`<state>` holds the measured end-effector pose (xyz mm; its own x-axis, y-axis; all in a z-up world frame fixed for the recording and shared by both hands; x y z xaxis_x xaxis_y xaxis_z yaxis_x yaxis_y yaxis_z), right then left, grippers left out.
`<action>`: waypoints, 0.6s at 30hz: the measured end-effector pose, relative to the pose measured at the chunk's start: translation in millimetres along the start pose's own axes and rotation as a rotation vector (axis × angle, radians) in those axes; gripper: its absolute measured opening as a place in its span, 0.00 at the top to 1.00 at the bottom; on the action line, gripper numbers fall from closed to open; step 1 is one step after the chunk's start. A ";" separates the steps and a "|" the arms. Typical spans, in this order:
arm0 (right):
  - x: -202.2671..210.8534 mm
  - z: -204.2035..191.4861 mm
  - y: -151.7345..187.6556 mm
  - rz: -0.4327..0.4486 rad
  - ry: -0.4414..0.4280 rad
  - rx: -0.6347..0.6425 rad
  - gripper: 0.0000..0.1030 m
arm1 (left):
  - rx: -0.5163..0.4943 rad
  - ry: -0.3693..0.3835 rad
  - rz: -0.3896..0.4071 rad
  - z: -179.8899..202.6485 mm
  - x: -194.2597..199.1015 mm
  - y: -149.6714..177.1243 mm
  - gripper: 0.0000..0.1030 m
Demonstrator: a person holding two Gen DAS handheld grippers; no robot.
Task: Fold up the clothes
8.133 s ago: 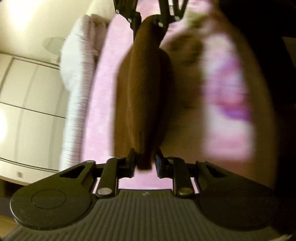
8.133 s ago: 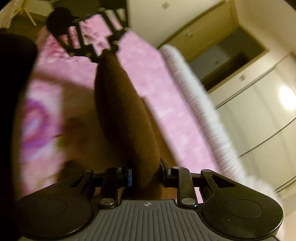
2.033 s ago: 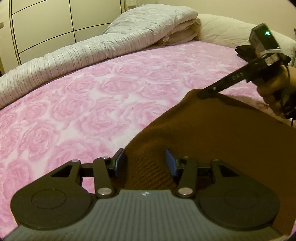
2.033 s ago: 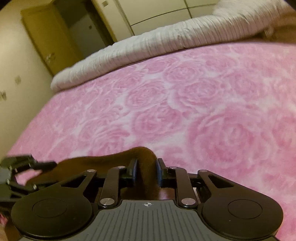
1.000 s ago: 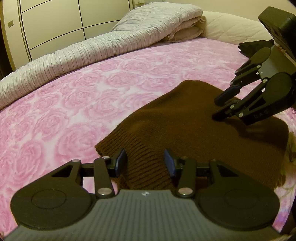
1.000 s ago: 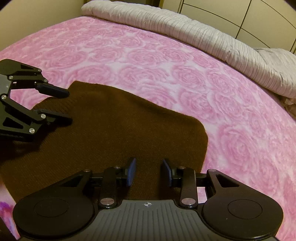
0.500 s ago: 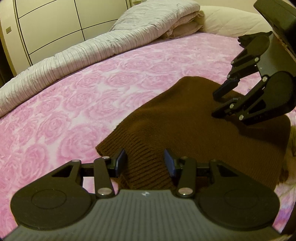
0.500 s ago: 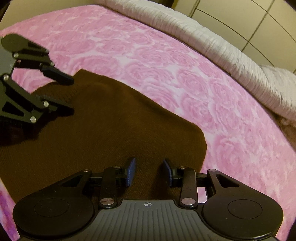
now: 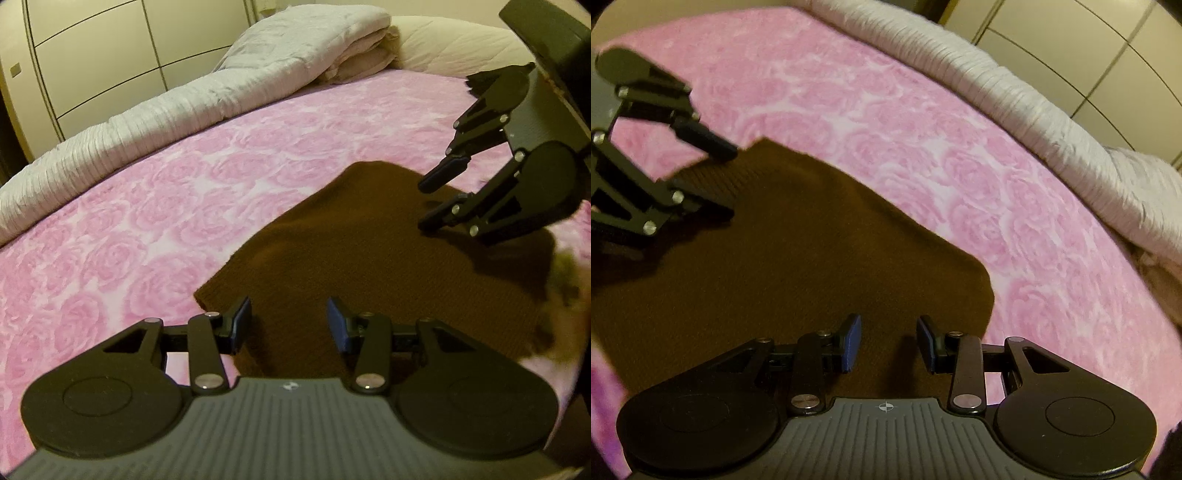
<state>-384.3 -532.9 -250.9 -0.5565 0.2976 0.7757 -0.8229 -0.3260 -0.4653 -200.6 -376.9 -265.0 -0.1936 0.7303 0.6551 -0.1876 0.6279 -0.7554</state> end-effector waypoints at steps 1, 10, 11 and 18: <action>7.3 -0.8 5.3 0.018 -0.011 -0.029 0.64 | 0.006 0.016 0.000 1.9 8.1 4.2 0.61; 43.7 -5.9 72.4 0.102 -0.079 -0.343 0.64 | 0.041 0.051 -0.037 12.4 33.7 53.1 0.60; 48.8 -5.4 73.9 0.111 -0.071 -0.358 0.64 | 0.058 0.051 -0.030 10.1 34.0 54.3 0.60; 83.7 -28.2 78.3 0.238 -0.113 -0.376 0.64 | 0.051 0.026 -0.011 20.1 61.1 53.1 0.62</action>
<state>-498.5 -508.2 -234.4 -0.7365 0.1471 0.6602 -0.6694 -0.0185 -0.7426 -241.7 -304.3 -264.8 -0.1661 0.7304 0.6625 -0.2390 0.6220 -0.7457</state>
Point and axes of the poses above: each gripper's, at about its wrist camera, not at the fingertips, and x roughly against the way its jaws point, z to its right, y to its underside, the point moved 2 cm from there along -x, roughly the way its jaws point, and after that the axes turned 15 degrees about x, right-handed, at the moved point
